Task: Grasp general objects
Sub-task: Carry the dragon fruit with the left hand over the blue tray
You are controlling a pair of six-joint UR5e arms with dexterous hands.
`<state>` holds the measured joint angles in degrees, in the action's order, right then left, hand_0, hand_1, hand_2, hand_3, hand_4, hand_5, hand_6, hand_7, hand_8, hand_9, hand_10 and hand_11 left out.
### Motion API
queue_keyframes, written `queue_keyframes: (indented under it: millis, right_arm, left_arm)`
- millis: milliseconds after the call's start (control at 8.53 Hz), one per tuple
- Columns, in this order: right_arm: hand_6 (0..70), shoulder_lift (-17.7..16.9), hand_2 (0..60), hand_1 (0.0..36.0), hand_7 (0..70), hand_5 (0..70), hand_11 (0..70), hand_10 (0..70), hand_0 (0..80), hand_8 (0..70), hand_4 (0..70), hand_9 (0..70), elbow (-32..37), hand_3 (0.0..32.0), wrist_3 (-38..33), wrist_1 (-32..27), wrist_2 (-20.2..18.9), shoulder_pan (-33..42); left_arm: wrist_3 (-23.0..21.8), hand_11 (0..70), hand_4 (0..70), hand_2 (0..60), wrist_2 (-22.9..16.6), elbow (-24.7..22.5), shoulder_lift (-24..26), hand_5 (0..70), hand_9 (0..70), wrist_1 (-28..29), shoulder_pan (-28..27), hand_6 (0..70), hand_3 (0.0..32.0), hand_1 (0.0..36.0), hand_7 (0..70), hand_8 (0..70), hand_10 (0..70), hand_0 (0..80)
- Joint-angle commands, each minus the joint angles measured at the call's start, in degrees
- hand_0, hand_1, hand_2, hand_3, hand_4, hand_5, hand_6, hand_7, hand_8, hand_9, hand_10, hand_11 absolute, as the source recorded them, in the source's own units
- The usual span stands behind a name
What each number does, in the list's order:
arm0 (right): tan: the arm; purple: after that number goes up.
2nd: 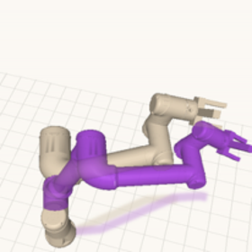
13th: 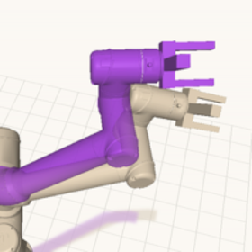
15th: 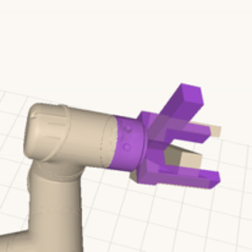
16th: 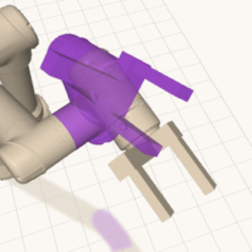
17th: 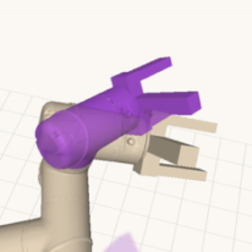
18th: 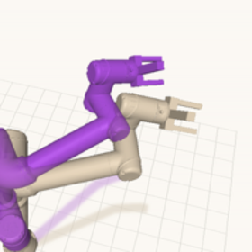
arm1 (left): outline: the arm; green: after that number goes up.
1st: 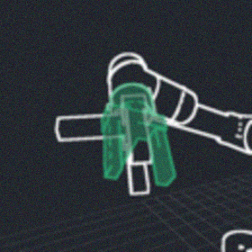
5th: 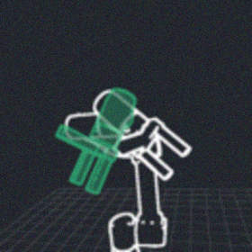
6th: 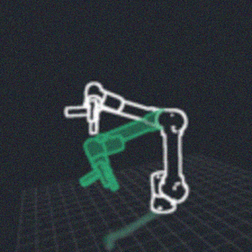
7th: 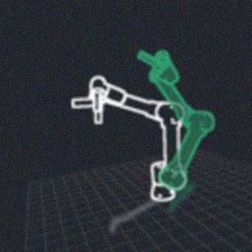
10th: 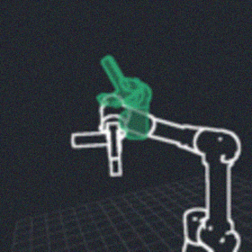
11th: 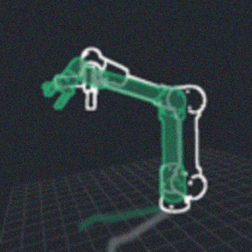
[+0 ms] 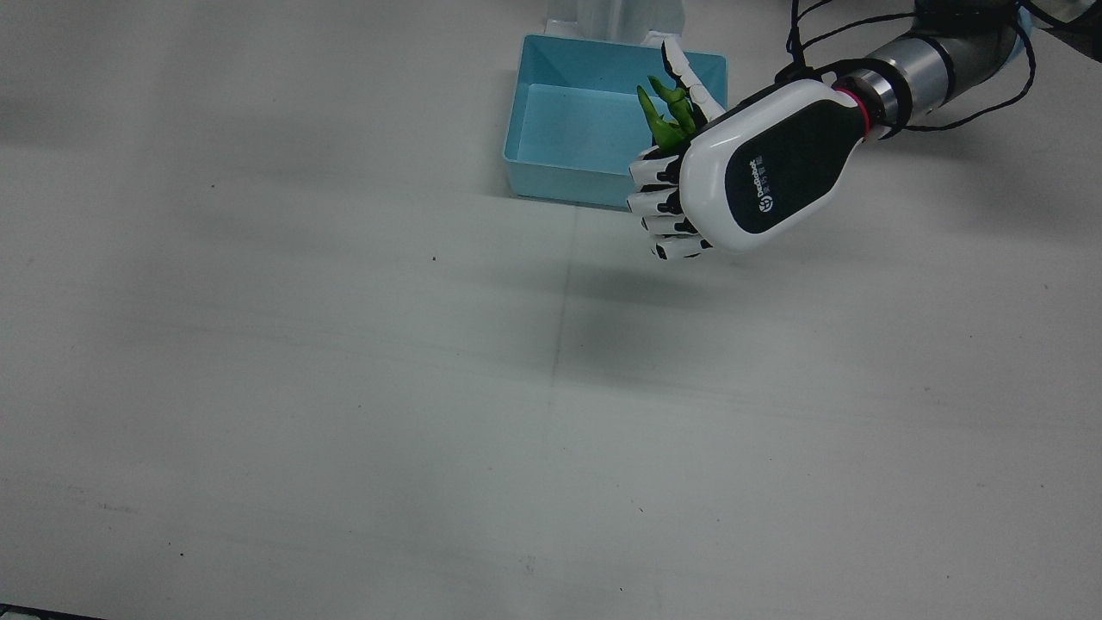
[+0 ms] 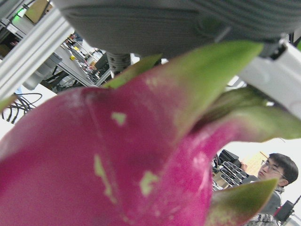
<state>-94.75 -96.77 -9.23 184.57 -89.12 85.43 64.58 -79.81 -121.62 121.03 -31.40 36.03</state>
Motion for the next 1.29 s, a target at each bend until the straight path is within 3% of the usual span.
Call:
queue_keyframes:
  millis: [0, 352, 703, 1055, 1172]
  right_arm:
    - [0.0, 0.00, 0.0, 0.0, 0.0, 0.0, 0.0, 0.0, 0.0, 0.0, 0.0, 0.0, 0.00, 0.0, 0.00, 0.00, 0.00, 0.00]
    - [0.0, 0.00, 0.0, 0.0, 0.0, 0.0, 0.0, 0.0, 0.0, 0.0, 0.0, 0.0, 0.00, 0.0, 0.00, 0.00, 0.00, 0.00]
    - [0.0, 0.00, 0.0, 0.0, 0.0, 0.0, 0.0, 0.0, 0.0, 0.0, 0.0, 0.0, 0.00, 0.0, 0.00, 0.00, 0.00, 0.00]
    - [0.0, 0.00, 0.0, 0.0, 0.0, 0.0, 0.0, 0.0, 0.0, 0.0, 0.0, 0.0, 0.09, 0.0, 0.00, 0.00, 0.00, 0.00]
    - [0.0, 0.00, 0.0, 0.0, 0.0, 0.0, 0.0, 0.0, 0.0, 0.0, 0.0, 0.0, 0.09, 0.0, 0.00, 0.00, 0.00, 0.00]
  left_arm:
    - [0.46, 70.0, 69.3, 4.0, -7.02, -1.95, -1.40, 70.0, 70.0, 4.75, 0.19, 70.0, 0.0, 0.0, 70.0, 70.0, 70.0, 0.0]
    - [0.37, 70.0, 69.0, 3.5, -11.94, -2.40, -4.22, 70.0, 70.0, 11.69, -0.52, 70.0, 0.0, 0.0, 70.0, 70.0, 70.0, 0.0]
    - [0.37, 70.0, 70.0, 4.3, -14.40, -2.48, -4.31, 70.0, 70.0, 16.71, -2.97, 70.0, 0.0, 0.0, 70.0, 70.0, 70.0, 0.0]
    - [0.72, 70.0, 70.0, 4.8, -17.04, -3.45, -4.40, 70.0, 70.0, 19.61, -7.97, 70.0, 0.0, 0.0, 70.0, 70.0, 70.0, 0.0]
    - [3.68, 70.0, 70.0, 4.4, -17.57, -3.54, -4.75, 70.0, 70.0, 19.88, -9.64, 70.0, 0.0, 0.0, 70.0, 70.0, 70.0, 0.0]
